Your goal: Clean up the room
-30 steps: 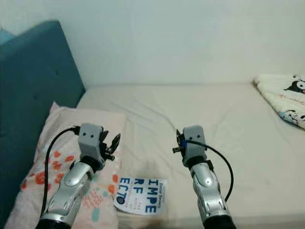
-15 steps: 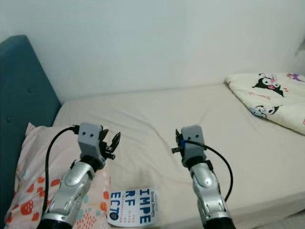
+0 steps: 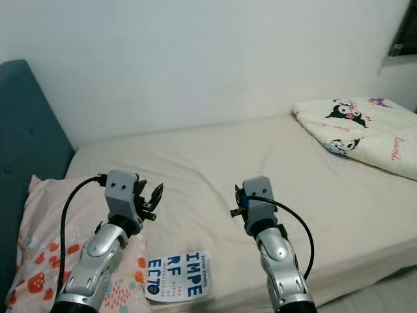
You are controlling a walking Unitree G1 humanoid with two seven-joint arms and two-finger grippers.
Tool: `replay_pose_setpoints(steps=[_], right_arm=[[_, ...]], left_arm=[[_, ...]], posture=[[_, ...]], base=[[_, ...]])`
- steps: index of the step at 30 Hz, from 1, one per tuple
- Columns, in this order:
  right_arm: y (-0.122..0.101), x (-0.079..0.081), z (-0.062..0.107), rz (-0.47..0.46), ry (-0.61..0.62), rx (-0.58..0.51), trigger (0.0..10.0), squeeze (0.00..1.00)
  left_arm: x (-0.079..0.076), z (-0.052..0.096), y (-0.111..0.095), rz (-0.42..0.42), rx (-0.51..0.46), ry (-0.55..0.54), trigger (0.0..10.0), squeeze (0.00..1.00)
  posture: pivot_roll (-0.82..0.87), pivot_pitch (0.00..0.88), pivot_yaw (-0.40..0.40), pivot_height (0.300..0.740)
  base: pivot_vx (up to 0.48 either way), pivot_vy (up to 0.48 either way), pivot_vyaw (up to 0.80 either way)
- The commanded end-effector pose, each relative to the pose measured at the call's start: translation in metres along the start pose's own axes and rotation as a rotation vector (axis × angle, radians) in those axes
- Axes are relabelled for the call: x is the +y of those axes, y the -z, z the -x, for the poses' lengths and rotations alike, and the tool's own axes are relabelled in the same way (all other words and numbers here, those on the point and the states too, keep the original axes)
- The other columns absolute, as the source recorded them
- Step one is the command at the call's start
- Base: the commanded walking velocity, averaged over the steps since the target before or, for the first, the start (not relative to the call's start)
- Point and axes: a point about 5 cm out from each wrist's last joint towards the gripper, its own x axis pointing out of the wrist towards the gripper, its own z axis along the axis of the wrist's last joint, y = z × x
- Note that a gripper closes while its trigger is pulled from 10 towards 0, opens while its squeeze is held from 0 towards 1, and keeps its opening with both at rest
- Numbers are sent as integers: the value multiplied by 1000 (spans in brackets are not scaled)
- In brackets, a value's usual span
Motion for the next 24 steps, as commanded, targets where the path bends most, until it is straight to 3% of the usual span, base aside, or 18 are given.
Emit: replay_pose_setpoints(steps=[1,10,15,24], right_arm=[[1,1,1,-26,-2,11,10000,0],[3,0,1,-84,-3,24,10000,0],[4,0,2,-49,-18,31,10000,0],[2,3,1,-48,-49,35,10000,0]], left_arm=[[2,2,5,12,24,-12,10000,0],[3,3,7,43,34,-33,10000,0],[3,2,7,38,42,-26,10000,0],[4,2,4,63,27,-55,10000,0]], posture=[[-18,0,-34,740],[-14,0,-41,740],[-14,0,-40,740],[-14,0,-43,740]], base=[[0,0,0],[0,0,0],[0,0,0],[0,-480,800]])
